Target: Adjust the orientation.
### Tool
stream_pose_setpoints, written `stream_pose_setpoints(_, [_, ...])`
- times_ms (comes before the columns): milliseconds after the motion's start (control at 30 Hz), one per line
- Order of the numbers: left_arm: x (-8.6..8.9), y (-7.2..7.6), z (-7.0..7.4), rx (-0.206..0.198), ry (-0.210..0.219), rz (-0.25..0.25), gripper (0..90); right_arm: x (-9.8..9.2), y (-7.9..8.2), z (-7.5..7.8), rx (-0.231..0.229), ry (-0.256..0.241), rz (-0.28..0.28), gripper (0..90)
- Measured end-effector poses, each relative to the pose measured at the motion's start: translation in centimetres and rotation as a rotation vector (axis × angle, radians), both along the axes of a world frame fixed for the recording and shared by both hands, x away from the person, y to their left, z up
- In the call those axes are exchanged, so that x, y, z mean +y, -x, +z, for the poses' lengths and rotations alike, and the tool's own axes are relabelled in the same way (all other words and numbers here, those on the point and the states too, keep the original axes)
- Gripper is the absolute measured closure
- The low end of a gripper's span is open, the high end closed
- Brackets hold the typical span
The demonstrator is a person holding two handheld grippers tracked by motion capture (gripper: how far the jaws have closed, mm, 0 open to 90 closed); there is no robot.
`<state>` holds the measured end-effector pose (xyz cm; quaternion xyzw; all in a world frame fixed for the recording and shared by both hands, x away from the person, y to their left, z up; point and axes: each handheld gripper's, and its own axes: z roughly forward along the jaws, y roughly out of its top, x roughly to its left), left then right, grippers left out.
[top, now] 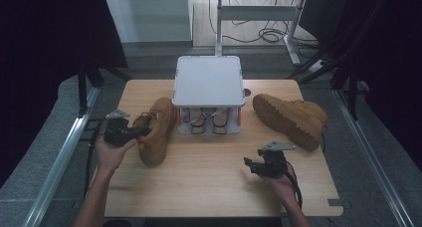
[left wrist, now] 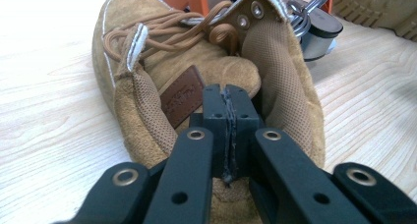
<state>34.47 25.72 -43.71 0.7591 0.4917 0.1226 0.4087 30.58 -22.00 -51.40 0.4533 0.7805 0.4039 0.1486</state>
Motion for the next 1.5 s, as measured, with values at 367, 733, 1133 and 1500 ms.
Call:
stream_pose_setpoints(367, [0.2, 1.2, 1.6, -0.056, 0.019, 0.010, 79.6, 0.1, 0.0, -0.1, 0.002, 0.000, 0.000, 32.1])
stream_pose_setpoints(733, [0.4, 1.0, 2.6, -0.090, -0.054, 0.130, 54.5, 0.1, 0.0, -0.1, 0.005, 0.003, -0.002, 32.1])
stream_pose_setpoints(1133, [0.2, -2.7, 1.0, 0.026, -0.100, 0.156, 50.3, -0.1, -0.1, -0.1, 0.003, -0.001, -0.008, 32.1])
stream_pose_setpoints(1500, [0.2, -3.6, -0.1, 0.080, -0.078, 0.143, 74.4, 0.0, -0.1, -0.2, 0.009, -0.003, -0.009, 32.1])
